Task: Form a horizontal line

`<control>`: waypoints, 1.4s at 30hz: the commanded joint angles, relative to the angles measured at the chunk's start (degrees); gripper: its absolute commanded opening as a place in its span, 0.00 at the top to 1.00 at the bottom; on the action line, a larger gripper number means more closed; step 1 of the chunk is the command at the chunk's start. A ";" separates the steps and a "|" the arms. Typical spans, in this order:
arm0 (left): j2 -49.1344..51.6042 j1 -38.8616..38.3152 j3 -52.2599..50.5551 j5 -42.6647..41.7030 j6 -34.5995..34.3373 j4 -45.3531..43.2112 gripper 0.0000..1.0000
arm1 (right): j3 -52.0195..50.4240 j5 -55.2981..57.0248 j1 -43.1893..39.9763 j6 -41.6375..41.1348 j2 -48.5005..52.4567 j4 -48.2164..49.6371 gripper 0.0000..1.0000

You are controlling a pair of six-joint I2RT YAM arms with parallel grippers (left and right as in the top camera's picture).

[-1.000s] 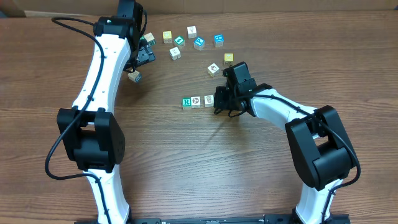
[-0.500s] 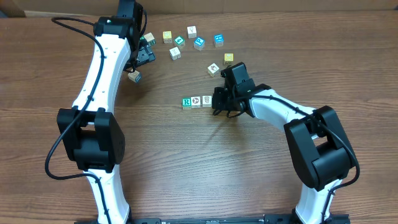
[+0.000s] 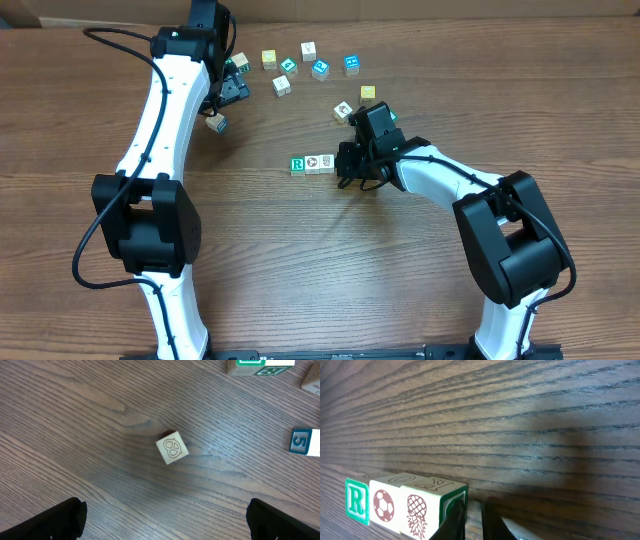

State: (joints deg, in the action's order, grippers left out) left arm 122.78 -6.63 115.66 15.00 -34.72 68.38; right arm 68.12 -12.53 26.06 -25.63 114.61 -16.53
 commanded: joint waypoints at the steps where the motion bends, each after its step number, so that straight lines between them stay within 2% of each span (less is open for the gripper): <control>1: -1.29 -0.09 1.11 -0.22 0.46 0.09 0.00 | -0.28 1.68 0.13 0.15 0.33 0.02 0.91; 16: -1.29 -0.09 1.11 -0.22 0.46 0.09 0.00 | -0.28 2.43 0.13 0.13 0.33 -0.22 0.87; 18: -1.29 -0.09 1.11 -0.22 0.46 0.09 0.00 | -0.28 2.43 0.13 0.15 0.33 -0.24 0.88; 21: -1.29 -0.09 1.11 -0.22 0.46 0.09 0.00 | -0.22 2.40 0.13 0.13 0.09 -0.74 0.96; 28: -1.29 -0.09 1.11 -0.22 0.46 0.09 0.00 | -0.22 2.56 0.31 0.11 -5.16 -5.53 0.96; 37: -1.29 -0.09 1.11 -0.22 0.46 0.09 0.00 | -0.24 2.64 7.32 0.15 -10.23 -9.31 0.96; 42: -1.29 -0.09 1.11 -0.22 0.46 0.09 0.00 | -0.24 8.76 12.72 0.13 -9.97 -9.27 0.96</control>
State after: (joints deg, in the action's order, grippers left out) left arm 122.78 -6.66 115.66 15.00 -34.72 68.38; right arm 68.01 -8.36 36.53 -25.45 105.27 -26.13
